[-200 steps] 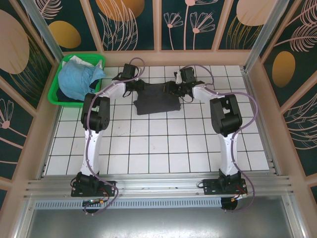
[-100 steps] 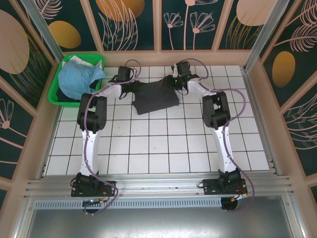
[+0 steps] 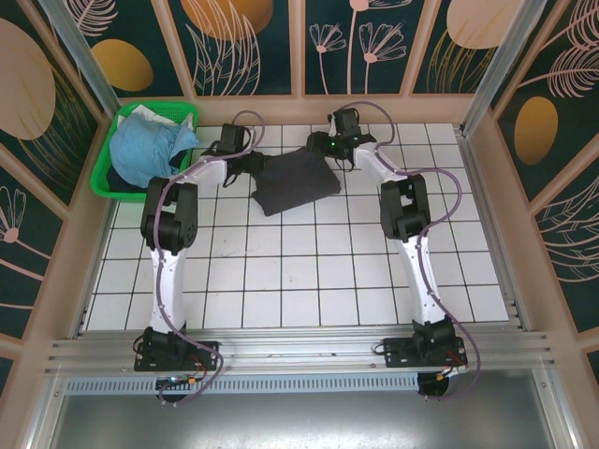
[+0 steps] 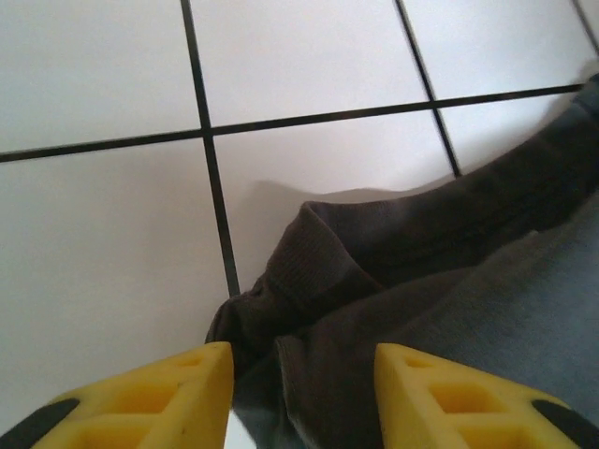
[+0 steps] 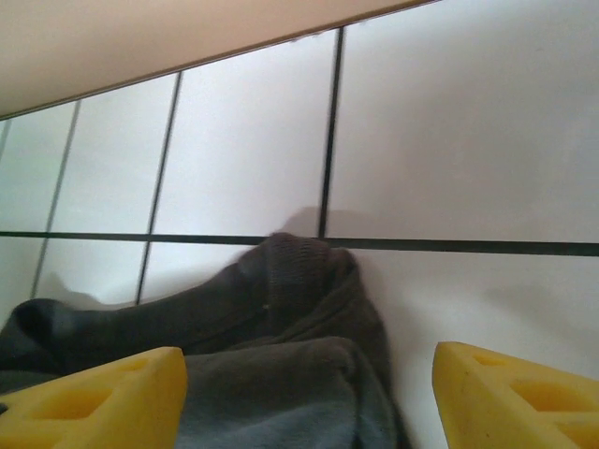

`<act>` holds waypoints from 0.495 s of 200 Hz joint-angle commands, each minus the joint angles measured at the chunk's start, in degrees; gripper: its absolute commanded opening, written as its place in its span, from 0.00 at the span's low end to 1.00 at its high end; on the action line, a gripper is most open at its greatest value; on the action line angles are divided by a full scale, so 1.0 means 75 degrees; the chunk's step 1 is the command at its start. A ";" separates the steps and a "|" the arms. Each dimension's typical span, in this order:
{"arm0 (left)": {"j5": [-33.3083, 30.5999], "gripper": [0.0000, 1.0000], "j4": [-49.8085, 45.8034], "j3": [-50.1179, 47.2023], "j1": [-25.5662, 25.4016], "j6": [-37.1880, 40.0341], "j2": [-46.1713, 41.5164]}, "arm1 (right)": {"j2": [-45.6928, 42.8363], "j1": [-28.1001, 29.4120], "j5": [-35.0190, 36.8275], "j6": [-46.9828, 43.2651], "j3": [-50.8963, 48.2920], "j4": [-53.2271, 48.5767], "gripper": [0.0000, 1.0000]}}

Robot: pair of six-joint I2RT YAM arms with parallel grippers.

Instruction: Fold and stack the t-shirts

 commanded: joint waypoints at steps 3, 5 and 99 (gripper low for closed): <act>0.0453 0.49 0.0341 -0.0345 0.0075 -0.0191 -0.1064 | -0.1420 0.0343 0.1027 -0.0360 -0.0966 0.0133 0.68; 0.0524 0.49 0.0409 -0.0402 0.0059 -0.0215 -0.1113 | -0.1521 0.0367 0.1062 -0.0356 -0.1138 0.0197 0.67; 0.4023 0.47 0.1361 0.3038 -0.0684 -0.1513 0.2282 | -0.4417 0.1503 0.2169 0.0501 -0.6698 0.2891 0.55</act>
